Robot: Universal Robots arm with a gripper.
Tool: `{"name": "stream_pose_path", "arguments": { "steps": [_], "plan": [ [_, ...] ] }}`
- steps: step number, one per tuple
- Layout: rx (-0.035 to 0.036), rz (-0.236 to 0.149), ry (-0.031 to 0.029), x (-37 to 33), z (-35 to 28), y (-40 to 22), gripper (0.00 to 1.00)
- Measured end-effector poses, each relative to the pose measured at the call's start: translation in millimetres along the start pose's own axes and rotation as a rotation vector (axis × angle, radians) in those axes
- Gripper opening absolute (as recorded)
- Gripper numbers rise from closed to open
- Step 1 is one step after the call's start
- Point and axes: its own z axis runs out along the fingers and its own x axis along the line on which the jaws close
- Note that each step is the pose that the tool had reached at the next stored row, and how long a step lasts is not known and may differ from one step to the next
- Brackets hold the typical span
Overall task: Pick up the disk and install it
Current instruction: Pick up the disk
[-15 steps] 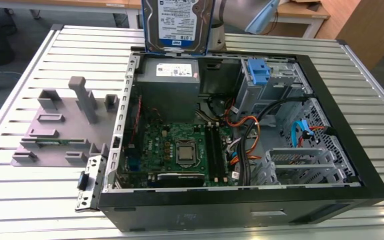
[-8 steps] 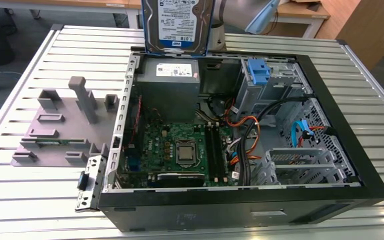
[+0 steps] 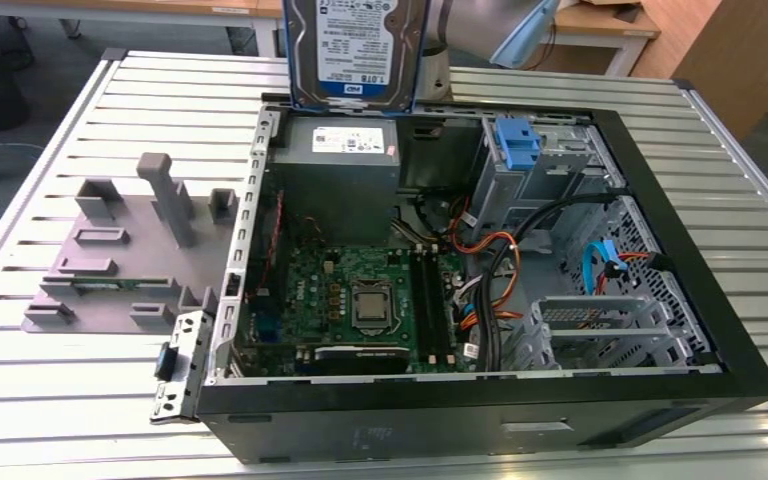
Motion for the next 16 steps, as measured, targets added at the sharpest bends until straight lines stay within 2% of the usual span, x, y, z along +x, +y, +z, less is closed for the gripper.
{"name": "stream_pose_path", "arguments": {
  "steps": [2,4,11,16],
  "plan": [
    [-0.0001,0.000,0.0002,-0.2,0.3,-2.4,0.35],
    [-0.0001,0.000,0.0000,-0.3,0.8,-8.1,0.35],
    [-0.0015,0.000,0.0000,-1.2,2.1,-36.5,0.35],
    [-0.0027,0.000,0.0001,-1.9,2.9,-54.6,0.35]
  ]
}}
